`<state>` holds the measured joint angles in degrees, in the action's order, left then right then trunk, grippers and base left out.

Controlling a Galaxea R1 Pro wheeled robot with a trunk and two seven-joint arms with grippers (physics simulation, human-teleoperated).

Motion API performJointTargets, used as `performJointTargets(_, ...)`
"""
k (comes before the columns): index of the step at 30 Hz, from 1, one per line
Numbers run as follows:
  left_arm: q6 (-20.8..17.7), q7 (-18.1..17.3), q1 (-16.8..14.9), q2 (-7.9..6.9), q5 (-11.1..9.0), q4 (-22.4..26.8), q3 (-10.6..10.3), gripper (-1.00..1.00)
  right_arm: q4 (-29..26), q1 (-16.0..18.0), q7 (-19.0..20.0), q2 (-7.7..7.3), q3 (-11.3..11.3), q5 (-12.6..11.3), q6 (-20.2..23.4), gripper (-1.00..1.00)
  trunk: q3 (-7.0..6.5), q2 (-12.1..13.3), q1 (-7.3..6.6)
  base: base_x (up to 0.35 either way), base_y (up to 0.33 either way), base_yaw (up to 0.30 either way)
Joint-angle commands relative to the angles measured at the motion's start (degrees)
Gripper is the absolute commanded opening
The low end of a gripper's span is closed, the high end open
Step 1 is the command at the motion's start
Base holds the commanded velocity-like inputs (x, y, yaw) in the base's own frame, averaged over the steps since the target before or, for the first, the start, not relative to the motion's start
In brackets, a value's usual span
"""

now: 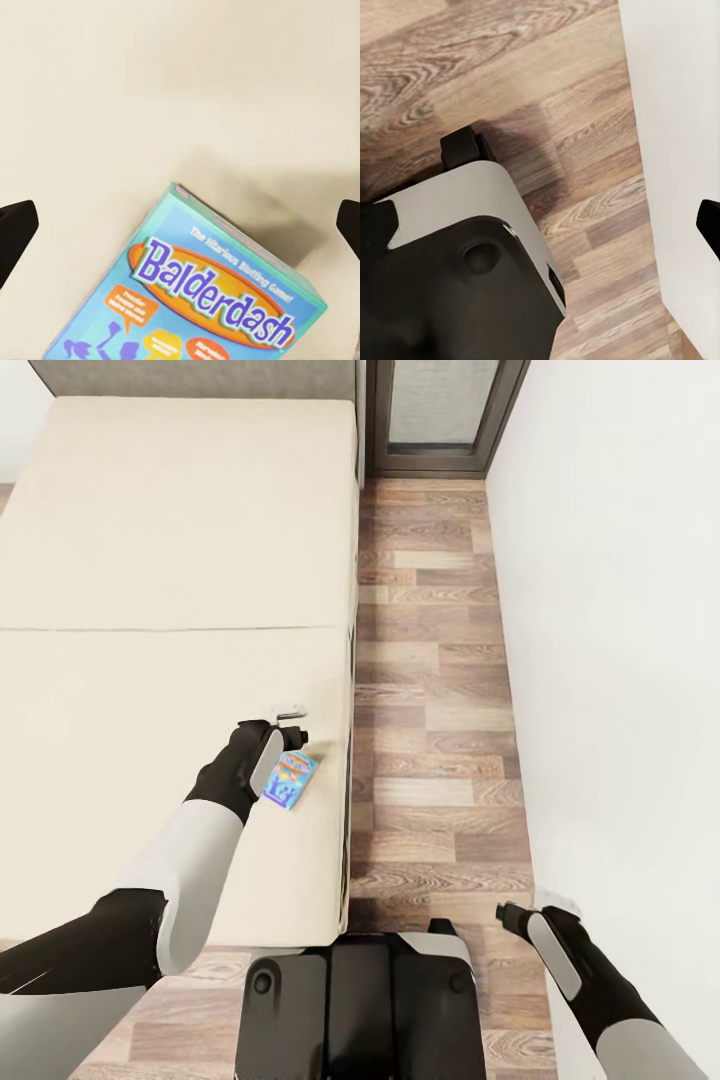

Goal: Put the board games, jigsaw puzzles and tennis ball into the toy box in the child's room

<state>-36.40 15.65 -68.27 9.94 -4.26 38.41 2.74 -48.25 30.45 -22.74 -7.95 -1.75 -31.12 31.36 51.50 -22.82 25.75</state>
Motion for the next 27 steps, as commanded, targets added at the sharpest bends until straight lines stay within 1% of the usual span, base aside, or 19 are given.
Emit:
performJointTargets(1, -0.15, 0.35, -0.02, 0.05, -0.37, 0.04, 0.16, 1.00, -0.77, 0.02, -0.49, -0.18, -0.18, -0.57, 0.23, 1.00, 0.16, -0.09, 0.03, 0.000, 0.000, 0.000)
performJointTargets(6, -0.07, 0.35, -0.02, 0.05, -0.36, 0.01, 0.16, 1.00, -1.80, 0.18, -0.47, -0.49, -0.18, -0.60, 0.33, 1.00, 0.63, -0.09, 0.03, 0.000, 0.000, 0.000)
performJointTargets(11, -0.08, 0.29, -0.02, 0.05, -0.46, 0.00, 0.16, 1.00, -4.19, 0.60, -0.50, -0.18, -0.18, -0.68, 1.35, 1.00, 1.10, -0.09, 0.03, 0.000, 0.000, 0.000)
performJointTargets(18, 0.08, 0.34, -0.02, 0.05, -0.43, 0.05, 0.16, 1.00, -4.72, 0.66, -0.39, -0.05, -0.18, -0.78, 2.24, 1.00, 1.76, -0.09, 0.03, 0.000, 0.000, 0.000)
performJointTargets(27, -0.11, 0.35, -0.21, 0.05, -0.45, 1.82, 0.08, 1.00, -4.74, 0.66, -0.41, -0.04, -0.18, -0.78, 2.30, 1.00, 2.61, -0.09, 0.03, 0.000, 0.000, 0.000)
